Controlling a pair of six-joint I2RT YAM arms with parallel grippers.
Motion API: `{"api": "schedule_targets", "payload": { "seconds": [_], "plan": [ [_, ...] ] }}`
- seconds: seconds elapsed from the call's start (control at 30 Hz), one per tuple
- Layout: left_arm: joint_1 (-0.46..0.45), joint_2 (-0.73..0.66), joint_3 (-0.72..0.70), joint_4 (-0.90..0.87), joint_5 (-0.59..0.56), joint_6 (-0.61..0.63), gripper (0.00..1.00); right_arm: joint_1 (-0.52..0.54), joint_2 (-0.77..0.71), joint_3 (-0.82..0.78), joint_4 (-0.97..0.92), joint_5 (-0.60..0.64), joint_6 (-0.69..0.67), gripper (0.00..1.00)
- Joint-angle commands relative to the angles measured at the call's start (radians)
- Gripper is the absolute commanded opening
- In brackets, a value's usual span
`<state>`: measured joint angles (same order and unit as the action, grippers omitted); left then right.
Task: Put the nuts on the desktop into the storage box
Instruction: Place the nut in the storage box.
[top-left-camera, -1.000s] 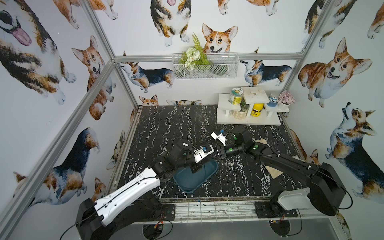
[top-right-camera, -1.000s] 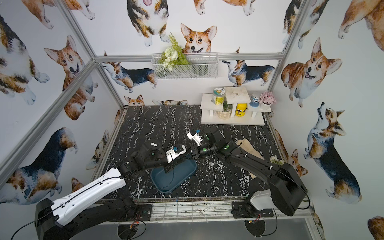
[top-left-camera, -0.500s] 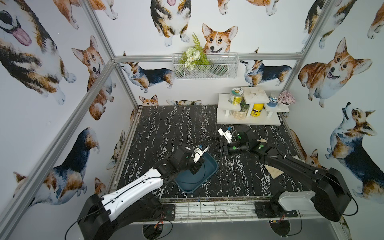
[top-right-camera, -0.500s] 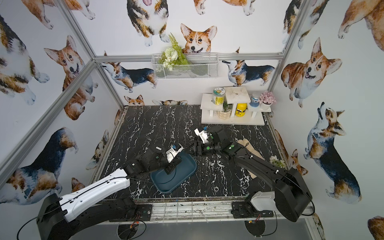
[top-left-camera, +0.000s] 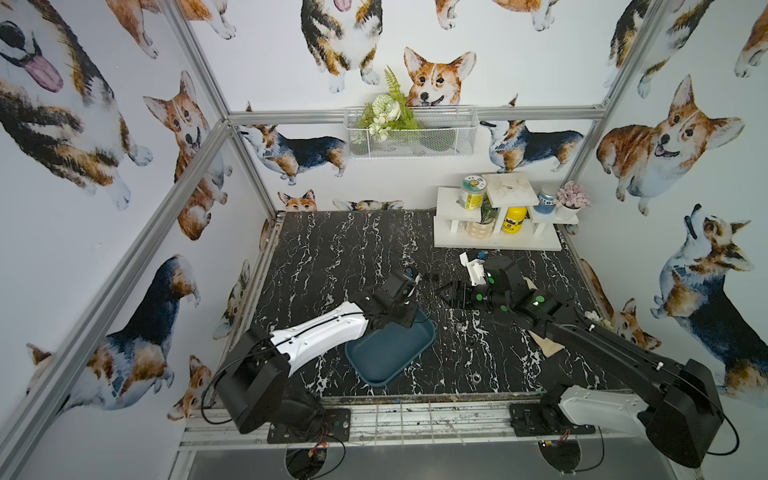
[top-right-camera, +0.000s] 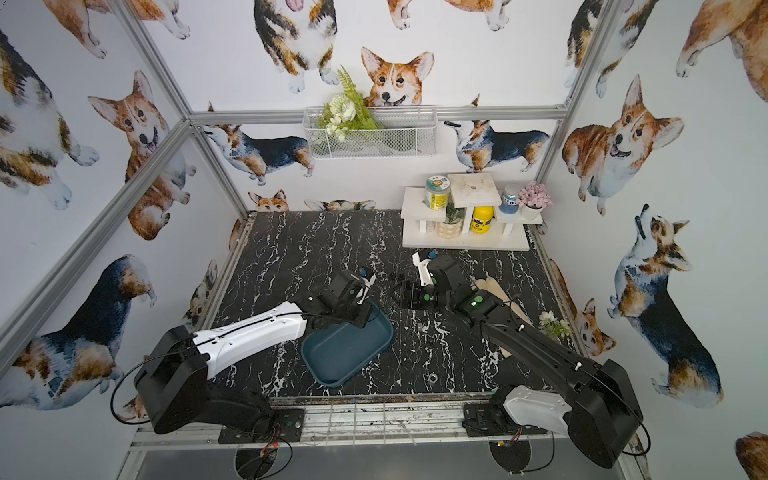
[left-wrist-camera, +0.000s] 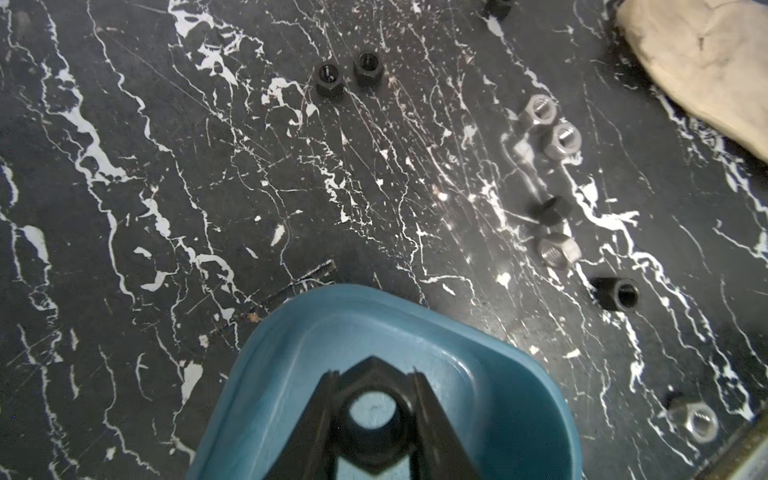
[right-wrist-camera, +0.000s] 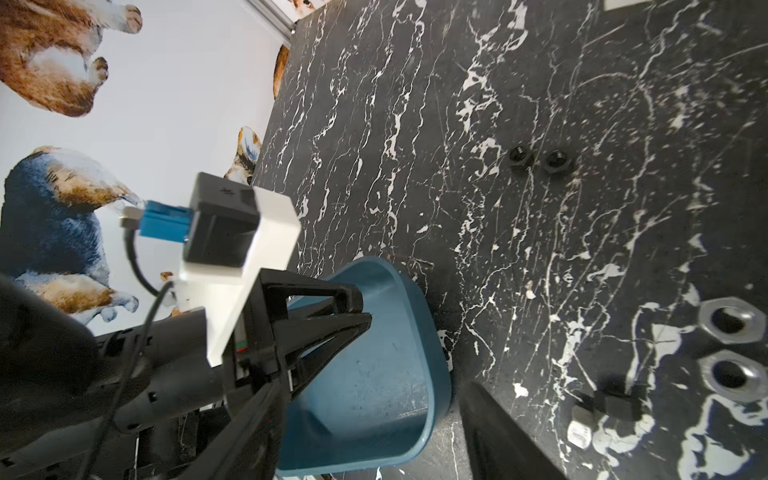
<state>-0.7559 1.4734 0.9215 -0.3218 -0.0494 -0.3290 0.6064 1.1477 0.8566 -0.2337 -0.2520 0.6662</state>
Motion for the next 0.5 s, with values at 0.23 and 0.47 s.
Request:
{"api": "schedule_targets", "payload": {
  "seconds": [0.23, 0.47],
  "plan": [
    [0.032, 0.152, 0.063, -0.112, -0.08, -0.128, 0.08, 0.0, -0.013, 0.01, -0.036, 0.056, -0.036, 0.72],
    [0.033, 0.195, 0.075, -0.085, -0.066, -0.155, 0.16, 0.0, -0.009, 0.017, -0.044, 0.055, -0.041, 0.72]
  ]
}}
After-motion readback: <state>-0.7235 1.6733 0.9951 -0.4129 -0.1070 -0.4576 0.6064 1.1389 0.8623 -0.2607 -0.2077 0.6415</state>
